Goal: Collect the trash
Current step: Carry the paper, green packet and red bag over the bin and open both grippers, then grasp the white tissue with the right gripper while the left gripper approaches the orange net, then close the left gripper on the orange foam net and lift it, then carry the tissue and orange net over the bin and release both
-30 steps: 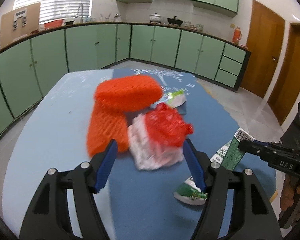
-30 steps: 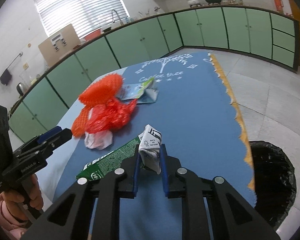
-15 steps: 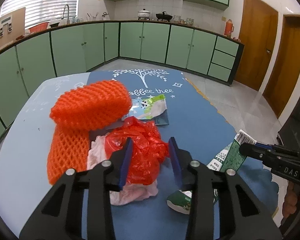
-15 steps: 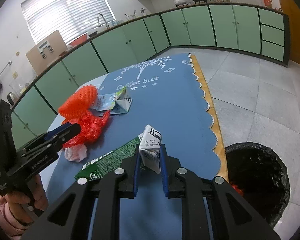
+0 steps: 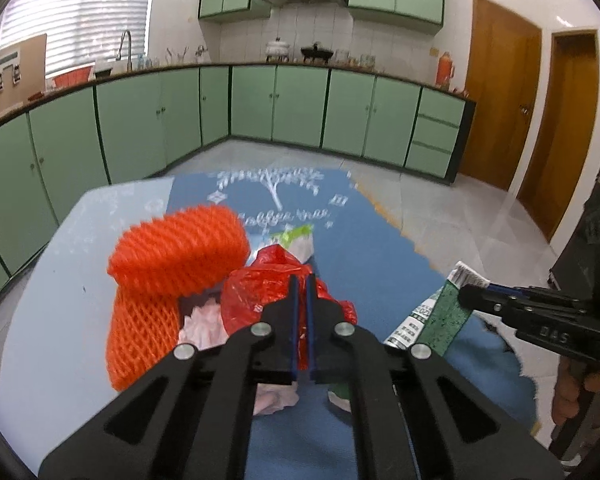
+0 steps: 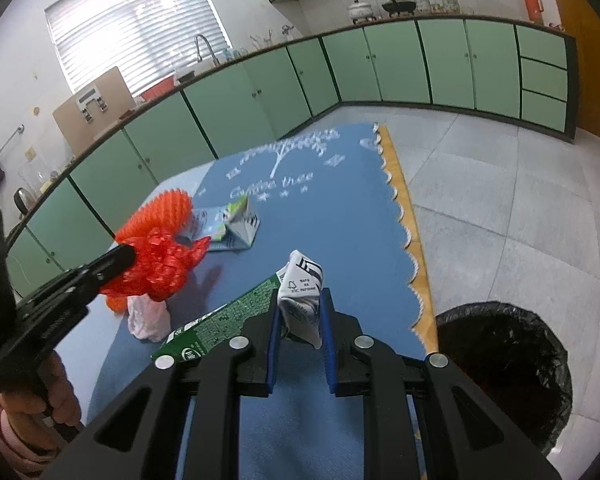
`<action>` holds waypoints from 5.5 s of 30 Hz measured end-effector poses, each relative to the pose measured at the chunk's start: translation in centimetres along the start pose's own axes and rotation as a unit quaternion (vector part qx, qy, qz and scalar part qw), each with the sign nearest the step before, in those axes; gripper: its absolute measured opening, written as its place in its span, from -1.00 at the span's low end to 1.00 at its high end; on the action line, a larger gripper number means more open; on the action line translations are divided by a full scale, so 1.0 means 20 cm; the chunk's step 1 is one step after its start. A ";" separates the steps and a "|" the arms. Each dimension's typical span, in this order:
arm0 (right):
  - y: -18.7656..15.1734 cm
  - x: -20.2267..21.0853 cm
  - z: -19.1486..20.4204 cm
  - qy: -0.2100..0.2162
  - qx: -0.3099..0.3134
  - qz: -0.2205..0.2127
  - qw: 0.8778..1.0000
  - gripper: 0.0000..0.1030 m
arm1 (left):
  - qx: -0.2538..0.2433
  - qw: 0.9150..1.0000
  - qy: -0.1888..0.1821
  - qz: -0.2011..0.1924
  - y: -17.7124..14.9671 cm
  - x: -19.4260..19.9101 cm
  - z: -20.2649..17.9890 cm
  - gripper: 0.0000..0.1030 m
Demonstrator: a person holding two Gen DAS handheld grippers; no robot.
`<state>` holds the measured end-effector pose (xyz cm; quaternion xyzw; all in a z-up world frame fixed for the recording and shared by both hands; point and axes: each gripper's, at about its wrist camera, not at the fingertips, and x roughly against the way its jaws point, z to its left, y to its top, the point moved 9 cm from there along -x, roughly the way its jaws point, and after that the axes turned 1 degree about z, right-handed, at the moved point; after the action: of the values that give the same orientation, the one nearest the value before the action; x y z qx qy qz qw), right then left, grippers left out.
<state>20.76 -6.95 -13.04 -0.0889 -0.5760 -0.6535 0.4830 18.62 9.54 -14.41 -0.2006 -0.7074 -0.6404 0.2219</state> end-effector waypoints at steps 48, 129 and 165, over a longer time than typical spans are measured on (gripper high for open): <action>-0.17 0.77 -0.93 -0.220 -0.122 -0.073 0.965 0.42 | -0.087 0.985 -0.149 0.024 -0.02 -0.20 -0.91 0.10; 0.03 0.03 0.54 0.002 0.074 -0.017 0.997 -0.91 | 0.060 0.994 0.091 0.005 0.00 0.37 0.50 -0.82; -0.21 0.74 -0.63 -0.204 -0.088 -0.069 0.973 -0.91 | -0.102 0.977 -0.184 0.034 -0.08 -0.17 -1.16 -0.82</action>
<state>15.48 -25.88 -9.93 -0.2222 -0.6074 -0.7016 0.2992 21.77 -13.73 -15.72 -0.3604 -0.6598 -0.6535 0.0880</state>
